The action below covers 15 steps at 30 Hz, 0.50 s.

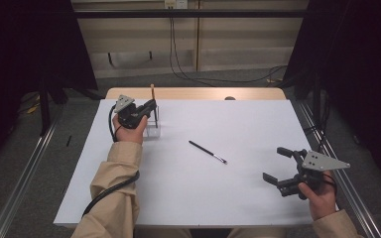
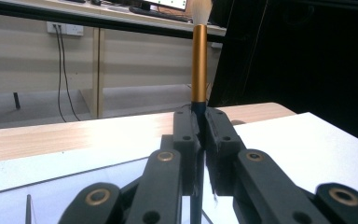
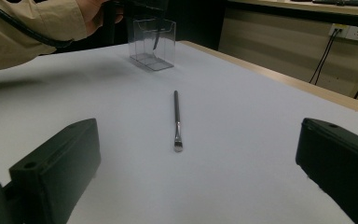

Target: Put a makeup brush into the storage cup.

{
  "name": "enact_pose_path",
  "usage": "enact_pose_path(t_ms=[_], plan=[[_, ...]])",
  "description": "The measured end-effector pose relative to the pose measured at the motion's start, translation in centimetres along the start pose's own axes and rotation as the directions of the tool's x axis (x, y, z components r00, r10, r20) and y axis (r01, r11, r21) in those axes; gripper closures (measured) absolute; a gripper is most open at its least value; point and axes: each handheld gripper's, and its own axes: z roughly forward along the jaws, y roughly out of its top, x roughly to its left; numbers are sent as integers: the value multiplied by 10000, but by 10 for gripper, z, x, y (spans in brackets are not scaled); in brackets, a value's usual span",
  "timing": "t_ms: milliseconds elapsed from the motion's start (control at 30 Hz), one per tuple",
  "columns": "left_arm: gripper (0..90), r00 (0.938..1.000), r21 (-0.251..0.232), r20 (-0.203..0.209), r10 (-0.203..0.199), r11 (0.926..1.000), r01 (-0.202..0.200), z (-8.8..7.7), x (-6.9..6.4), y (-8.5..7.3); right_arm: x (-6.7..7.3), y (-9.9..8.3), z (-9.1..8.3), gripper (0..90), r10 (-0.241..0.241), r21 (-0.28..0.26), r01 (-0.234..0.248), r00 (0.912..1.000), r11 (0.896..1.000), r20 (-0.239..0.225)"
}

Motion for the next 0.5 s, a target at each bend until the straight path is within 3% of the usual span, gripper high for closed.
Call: enact_pose_path(t_ms=[500], plan=[[830,9998,223,120,134,9997,-137,-3,-1,-1,0,0,0,0,-4,-9,4,10000,10000,24]])
